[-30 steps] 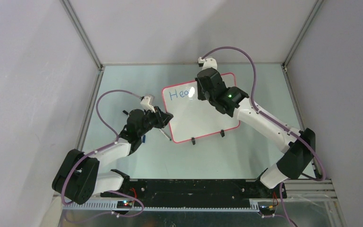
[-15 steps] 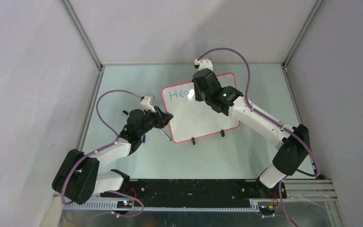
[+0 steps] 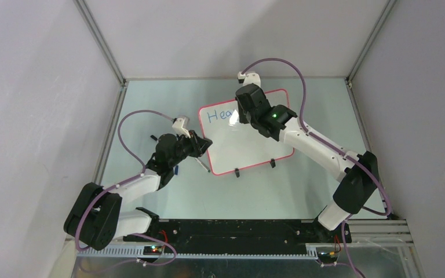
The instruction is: Write a sentence on the whiteboard
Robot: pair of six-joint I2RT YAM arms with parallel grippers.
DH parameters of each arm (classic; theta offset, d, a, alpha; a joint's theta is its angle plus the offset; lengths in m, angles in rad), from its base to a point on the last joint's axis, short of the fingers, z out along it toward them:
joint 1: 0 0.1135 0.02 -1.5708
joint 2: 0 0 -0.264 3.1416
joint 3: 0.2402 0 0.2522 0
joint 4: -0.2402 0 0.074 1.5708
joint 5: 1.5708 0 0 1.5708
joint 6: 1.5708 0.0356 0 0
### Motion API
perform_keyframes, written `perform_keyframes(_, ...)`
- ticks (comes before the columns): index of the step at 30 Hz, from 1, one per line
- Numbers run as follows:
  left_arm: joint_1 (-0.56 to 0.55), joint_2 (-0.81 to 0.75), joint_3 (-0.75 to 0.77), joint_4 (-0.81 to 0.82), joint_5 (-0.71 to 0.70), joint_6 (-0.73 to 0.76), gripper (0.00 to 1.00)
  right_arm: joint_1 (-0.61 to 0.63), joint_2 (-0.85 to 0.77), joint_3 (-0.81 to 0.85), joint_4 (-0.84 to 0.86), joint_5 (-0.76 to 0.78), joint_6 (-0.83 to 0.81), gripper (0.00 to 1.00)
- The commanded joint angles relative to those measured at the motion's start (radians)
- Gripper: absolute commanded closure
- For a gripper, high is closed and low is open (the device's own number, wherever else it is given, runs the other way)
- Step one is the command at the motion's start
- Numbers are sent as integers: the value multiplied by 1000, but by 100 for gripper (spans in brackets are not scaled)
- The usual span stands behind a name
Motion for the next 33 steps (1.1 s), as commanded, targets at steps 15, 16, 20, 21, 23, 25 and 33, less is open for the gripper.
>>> perform_keyframes(15,-7,-12,27,-19,-37,64,84,-25,-21,23,-11,53,17,100)
perform_keyframes(16,-7,-12,27,-19,-37,65,84,-25,-22,21,-10,50,17,100)
perform_keyframes(20,-8,-12,27,-19,-37,64,84,-26,-26,19,-8,50,17,100)
perform_keyframes(21,-8,-12,27,-19,-37,64,84,-27,-26,18,-8,50,17,100)
perform_keyframes(23,-8,-13,28,-18,-37,65,84,-29,-28,16,-8,51,17,100)
perform_keyframes(25,-8,-13,28,-19,-38,65,84,-30,-30,15,-8,50,18,100)
perform_keyframes(33,-8,-13,27,-21,-37,64,84,-32,-50,5,-2,43,19,100)
